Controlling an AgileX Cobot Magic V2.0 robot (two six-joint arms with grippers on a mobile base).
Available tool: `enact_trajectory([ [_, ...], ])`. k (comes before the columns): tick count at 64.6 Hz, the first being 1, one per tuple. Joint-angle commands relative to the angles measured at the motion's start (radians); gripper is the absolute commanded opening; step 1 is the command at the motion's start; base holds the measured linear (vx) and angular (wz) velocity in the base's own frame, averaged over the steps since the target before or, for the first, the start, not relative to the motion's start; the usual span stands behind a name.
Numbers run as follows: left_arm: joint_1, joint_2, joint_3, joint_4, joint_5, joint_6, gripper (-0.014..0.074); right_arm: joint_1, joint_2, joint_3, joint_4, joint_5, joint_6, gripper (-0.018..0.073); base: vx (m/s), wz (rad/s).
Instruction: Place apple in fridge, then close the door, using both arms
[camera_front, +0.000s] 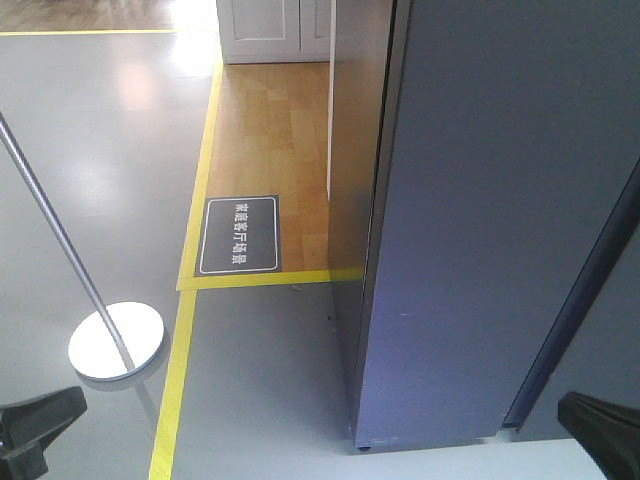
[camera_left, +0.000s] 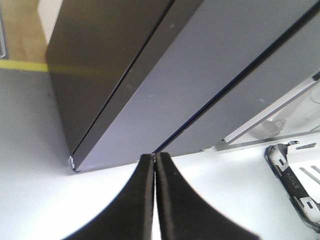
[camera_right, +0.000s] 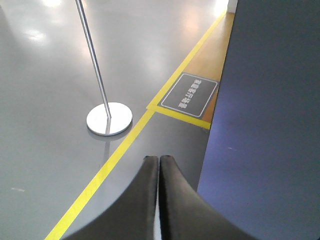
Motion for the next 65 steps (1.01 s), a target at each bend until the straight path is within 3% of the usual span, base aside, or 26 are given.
enact_trajectory([
  [1,0.003,-0.006,-0.017,-0.078,0.013,-0.007,-0.0006,0.000,-0.040,-0.010,0.036,-0.037,-0.008,-0.0006,0.00,0.00],
  [10,0.003,-0.006,-0.018,-0.134,0.010,-0.007,-0.0006,0.000,-0.062,-0.011,0.042,-0.021,-0.008,-0.0006,0.00,0.00],
  [23,0.003,-0.006,-0.018,-0.133,-0.006,-0.007,-0.0006,0.000,-0.062,-0.011,0.041,-0.003,-0.008,-0.0006,0.00,0.00],
  [36,0.003,-0.006,-0.018,-0.243,-0.184,-0.007,-0.0006,0.000,-0.062,-0.011,0.041,-0.003,-0.008,-0.0006,0.00,0.00],
  [51,0.003,-0.006,-0.018,-0.277,-0.309,-0.007,-0.0006,0.000,-0.062,-0.011,0.041,-0.002,-0.008,-0.0006,0.00,0.00],
  [57,0.003,-0.006,-0.018,-0.385,-0.297,-0.007,-0.0006,0.000,-0.062,-0.011,0.041,-0.002,-0.008,-0.0006,0.00,0.00],
  [65,0.003,-0.006,-0.018,-0.705,-0.291,-0.007,-0.0006,0.000,-0.062,-0.011,0.041,-0.002,-0.008,-0.0006,0.00,0.00],
])
